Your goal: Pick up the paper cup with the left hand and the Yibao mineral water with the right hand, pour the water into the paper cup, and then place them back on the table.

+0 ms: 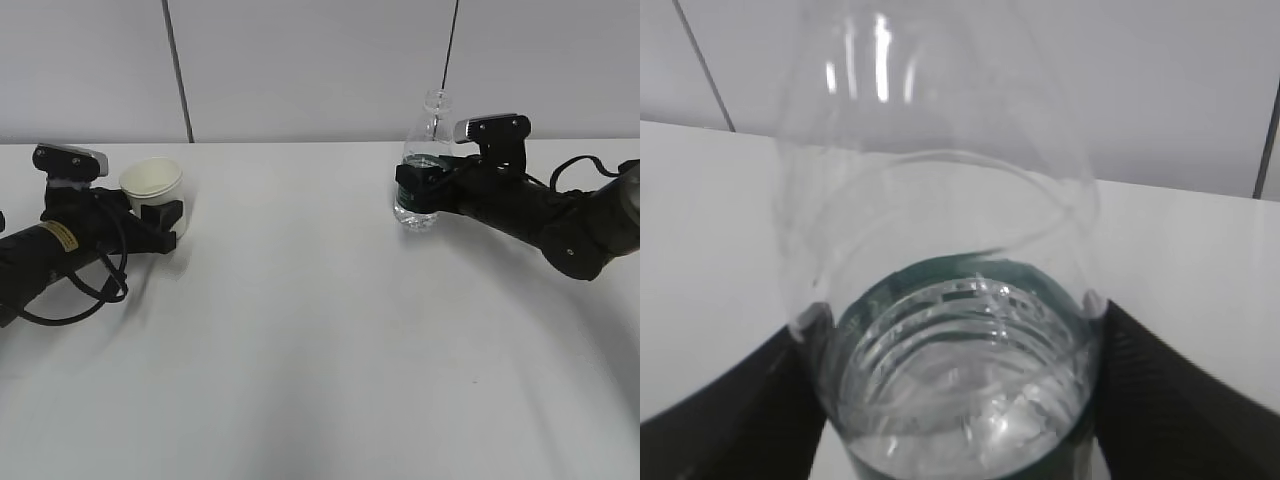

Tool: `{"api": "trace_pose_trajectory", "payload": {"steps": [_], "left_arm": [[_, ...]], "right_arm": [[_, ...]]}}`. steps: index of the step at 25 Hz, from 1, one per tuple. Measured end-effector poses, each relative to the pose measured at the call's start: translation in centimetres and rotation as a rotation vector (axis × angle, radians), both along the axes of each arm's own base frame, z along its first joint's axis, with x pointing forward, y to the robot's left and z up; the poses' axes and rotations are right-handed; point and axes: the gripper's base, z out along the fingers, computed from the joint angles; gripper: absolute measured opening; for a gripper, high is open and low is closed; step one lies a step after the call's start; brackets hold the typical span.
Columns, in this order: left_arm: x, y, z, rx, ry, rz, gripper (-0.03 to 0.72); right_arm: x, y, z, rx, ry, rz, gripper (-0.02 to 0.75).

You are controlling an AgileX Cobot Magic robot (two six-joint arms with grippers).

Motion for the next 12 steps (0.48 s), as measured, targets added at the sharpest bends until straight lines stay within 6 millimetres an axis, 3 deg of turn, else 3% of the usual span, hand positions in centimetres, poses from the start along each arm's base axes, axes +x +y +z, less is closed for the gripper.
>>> {"api": "trace_pose_trajectory", "payload": {"steps": [5,12], "left_arm": [[0.01,0.01,0.01,-0.001,-0.001,0.002,0.482],[0.20,0.36,0.13,-0.024,-0.006,0.052,0.621]], "right_arm": [[-0.01,0.02,0.00,-0.002,-0.001,0.004,0.587],[-0.02,0.05,0.01,-0.003,-0.002,0.007,0.594]]}}
